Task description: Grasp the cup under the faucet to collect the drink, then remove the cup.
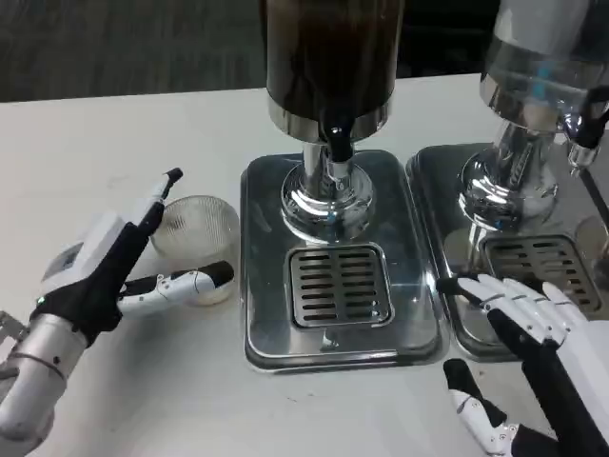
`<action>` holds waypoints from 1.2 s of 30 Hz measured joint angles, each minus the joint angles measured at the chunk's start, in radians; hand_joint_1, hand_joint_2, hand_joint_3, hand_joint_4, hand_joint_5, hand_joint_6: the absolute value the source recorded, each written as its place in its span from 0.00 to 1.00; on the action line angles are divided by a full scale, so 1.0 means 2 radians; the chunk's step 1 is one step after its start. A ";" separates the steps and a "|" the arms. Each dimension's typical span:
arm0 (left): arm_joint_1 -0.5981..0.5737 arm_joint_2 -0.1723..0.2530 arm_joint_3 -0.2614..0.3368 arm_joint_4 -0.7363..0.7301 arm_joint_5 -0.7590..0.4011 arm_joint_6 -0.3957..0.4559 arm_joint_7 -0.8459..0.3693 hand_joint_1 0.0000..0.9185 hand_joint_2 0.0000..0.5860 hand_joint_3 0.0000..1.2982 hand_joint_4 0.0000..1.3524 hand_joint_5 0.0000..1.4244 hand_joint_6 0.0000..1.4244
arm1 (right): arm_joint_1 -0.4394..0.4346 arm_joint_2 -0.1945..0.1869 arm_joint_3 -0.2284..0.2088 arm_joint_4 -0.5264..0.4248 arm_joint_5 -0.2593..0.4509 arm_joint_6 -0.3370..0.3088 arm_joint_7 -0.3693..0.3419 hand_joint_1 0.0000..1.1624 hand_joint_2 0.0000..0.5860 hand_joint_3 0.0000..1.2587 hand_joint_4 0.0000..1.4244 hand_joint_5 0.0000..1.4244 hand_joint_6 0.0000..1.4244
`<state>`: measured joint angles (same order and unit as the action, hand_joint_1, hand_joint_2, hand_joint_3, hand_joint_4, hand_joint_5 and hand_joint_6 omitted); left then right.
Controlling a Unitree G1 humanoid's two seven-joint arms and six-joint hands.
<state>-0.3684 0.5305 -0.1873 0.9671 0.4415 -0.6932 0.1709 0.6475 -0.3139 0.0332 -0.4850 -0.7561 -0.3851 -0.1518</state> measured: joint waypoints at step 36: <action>0.007 -0.032 -0.030 0.010 0.042 -0.011 0.130 0.41 0.10 0.30 0.32 0.56 0.89 | 0.015 0.008 -0.017 -0.018 0.000 -0.004 0.000 0.52 0.95 0.32 0.19 0.15 0.08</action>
<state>-0.3549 0.4667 -0.2467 0.9877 0.5254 -0.7148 0.4304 0.6777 -0.2977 -0.0002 -0.5204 -0.7561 -0.3930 -0.1519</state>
